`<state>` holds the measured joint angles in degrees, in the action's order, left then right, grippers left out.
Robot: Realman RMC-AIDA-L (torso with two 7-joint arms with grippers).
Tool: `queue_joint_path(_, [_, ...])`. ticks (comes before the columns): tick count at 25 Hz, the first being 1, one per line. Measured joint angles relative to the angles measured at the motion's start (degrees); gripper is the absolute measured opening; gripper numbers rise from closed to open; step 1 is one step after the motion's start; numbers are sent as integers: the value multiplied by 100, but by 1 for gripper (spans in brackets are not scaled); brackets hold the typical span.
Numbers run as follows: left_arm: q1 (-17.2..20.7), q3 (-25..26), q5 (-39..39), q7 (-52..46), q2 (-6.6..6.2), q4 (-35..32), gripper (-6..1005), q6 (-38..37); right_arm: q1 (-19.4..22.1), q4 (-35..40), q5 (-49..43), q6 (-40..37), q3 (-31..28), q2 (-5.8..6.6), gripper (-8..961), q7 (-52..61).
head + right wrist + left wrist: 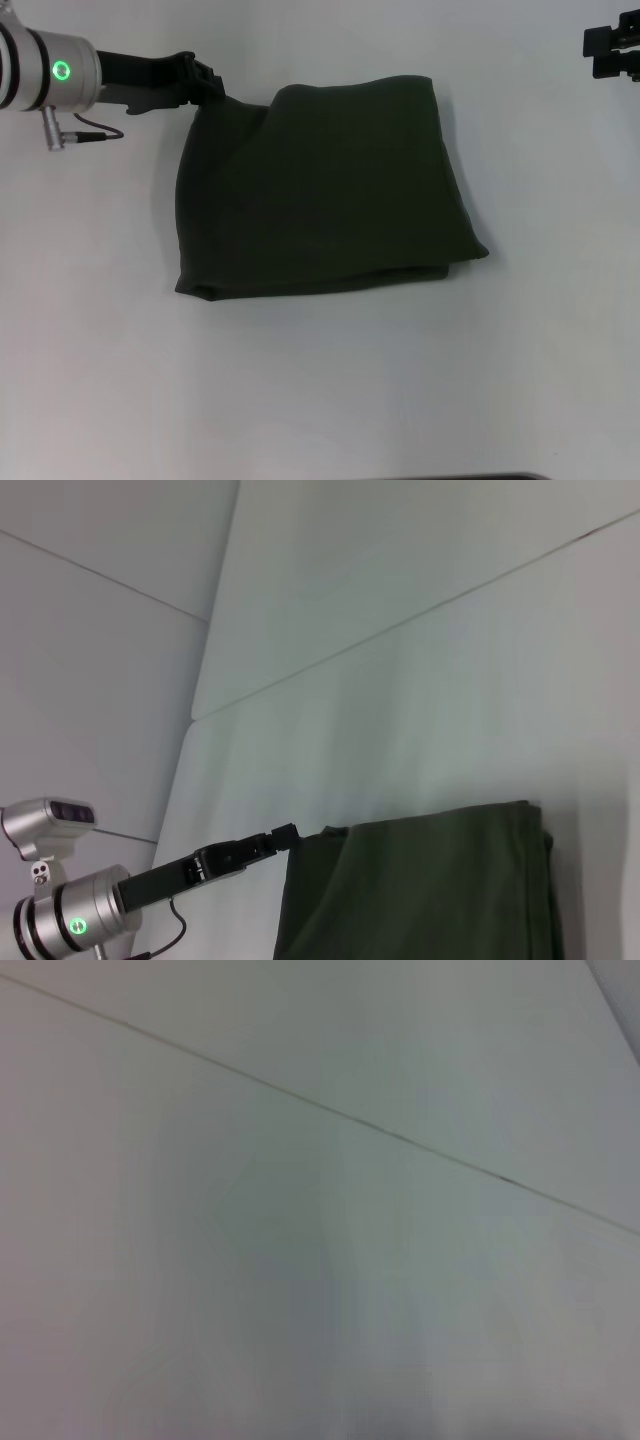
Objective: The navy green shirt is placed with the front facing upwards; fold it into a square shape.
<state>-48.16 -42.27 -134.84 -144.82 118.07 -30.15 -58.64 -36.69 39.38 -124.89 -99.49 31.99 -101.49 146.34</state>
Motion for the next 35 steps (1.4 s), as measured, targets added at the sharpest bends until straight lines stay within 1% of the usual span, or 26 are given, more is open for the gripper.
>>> queue_joint_path(5, [-10,-145,-8,-31,-9,2,277,6,13,0,7,0,0,0,454,0])
queue_joint_path(8, [-13,-183,-8,-59,-30,3,83,-11,12,0,8,1,0,0,454,0])
queue_joint_path(15, [25,-151,38,-63,-72,-31,40,-72,-11,0,2,10,0,0,455,6])
queue_joint_path(19, [66,-127,172,-64,-170,-25,41,-127,-21,0,0,10,0,0,455,7])
queue_joint_path(23, [143,-125,208,-64,-209,-6,41,-74,-23,0,0,10,0,0,455,8])
queue_joint_path(31, [226,-123,208,-117,-234,9,43,96,-39,0,0,9,0,0,455,9])
queue_joint_path(35, [238,-123,208,-107,-190,9,44,197,-40,0,1,9,0,0,455,9])
